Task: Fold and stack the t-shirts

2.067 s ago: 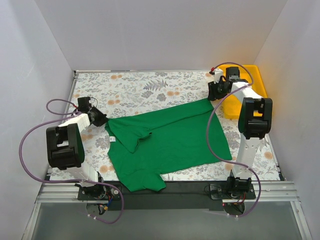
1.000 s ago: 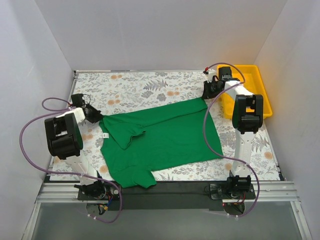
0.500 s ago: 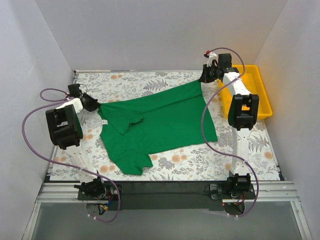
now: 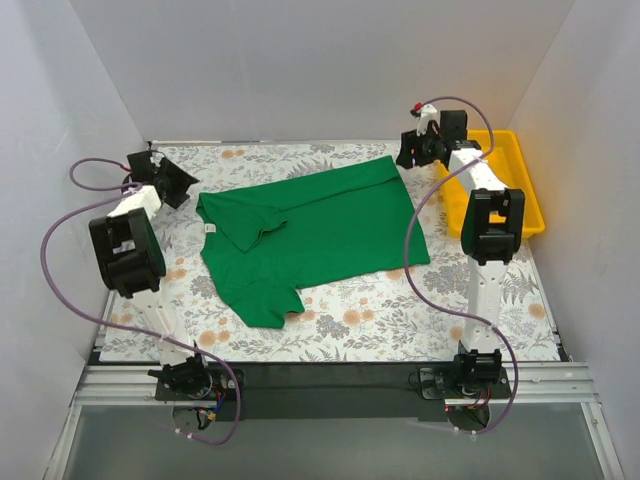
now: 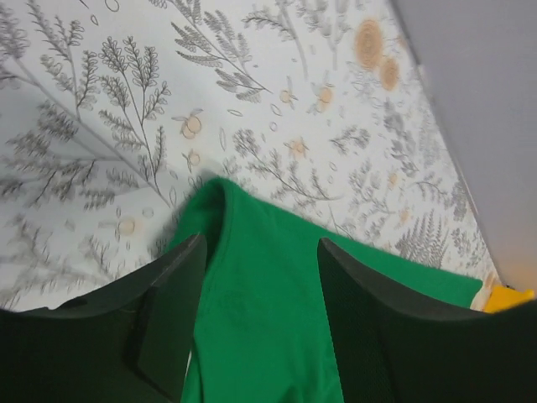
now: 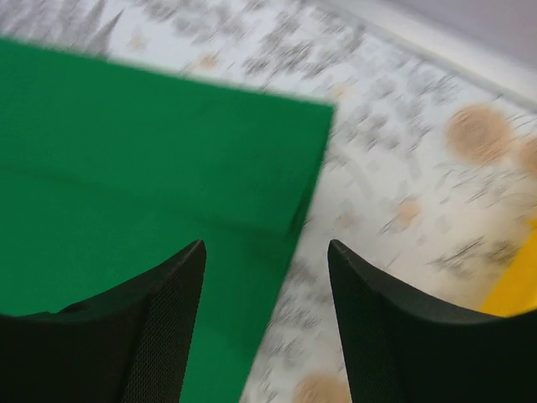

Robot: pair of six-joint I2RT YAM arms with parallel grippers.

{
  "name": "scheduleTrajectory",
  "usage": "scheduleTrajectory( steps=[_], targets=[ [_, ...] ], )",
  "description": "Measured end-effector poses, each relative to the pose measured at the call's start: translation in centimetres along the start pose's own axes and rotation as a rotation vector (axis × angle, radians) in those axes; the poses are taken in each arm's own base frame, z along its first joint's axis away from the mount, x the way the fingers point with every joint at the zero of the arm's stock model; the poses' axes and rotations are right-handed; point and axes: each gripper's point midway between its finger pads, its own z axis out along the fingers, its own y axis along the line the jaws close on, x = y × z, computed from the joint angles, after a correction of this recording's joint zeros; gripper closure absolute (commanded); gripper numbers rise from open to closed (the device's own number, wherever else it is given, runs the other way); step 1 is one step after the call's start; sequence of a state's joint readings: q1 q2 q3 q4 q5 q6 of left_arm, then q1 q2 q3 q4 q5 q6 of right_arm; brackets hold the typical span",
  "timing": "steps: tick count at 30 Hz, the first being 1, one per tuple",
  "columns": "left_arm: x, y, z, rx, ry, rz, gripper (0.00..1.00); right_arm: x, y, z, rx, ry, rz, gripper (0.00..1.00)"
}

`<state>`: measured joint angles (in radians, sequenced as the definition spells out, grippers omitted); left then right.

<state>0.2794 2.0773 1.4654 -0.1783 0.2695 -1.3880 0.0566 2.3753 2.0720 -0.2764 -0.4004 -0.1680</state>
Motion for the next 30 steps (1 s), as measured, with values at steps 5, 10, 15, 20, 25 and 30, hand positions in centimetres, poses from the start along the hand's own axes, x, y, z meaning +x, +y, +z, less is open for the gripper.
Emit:
scheduleTrajectory(
  steps=[5, 10, 15, 20, 25, 30],
  targets=[
    [-0.6, -4.0, -10.7, 0.111, -0.147, 0.097, 0.30, 3.4, 8.3, -5.9, -0.310, 0.061, -0.216, 0.33],
    [3.8, -6.2, -21.9, 0.325, -0.238, 0.197, 0.22, 9.9, 26.8, -14.1, -0.711, 0.107, -0.685, 0.35],
    [10.4, -3.1, -23.9, 0.371, -0.132, 0.190, 0.23, 22.6, 43.3, -22.9, -1.063, 0.137, -1.108, 0.34],
    [14.6, -0.8, -24.0, 0.358, -0.008, 0.117, 0.28, 23.2, 43.8, -20.7, -0.891, 0.170, -1.196, 0.36],
    [15.7, -0.4, -24.5, 0.343, 0.037, 0.091, 0.29, 22.9, 44.8, -17.0, -0.722, 0.184, -1.227, 0.38],
    [15.9, -0.3, -25.2, 0.322, 0.049, 0.084, 0.30, 23.2, 46.7, -15.5, -0.667, 0.178, -1.240, 0.39]
  ],
)
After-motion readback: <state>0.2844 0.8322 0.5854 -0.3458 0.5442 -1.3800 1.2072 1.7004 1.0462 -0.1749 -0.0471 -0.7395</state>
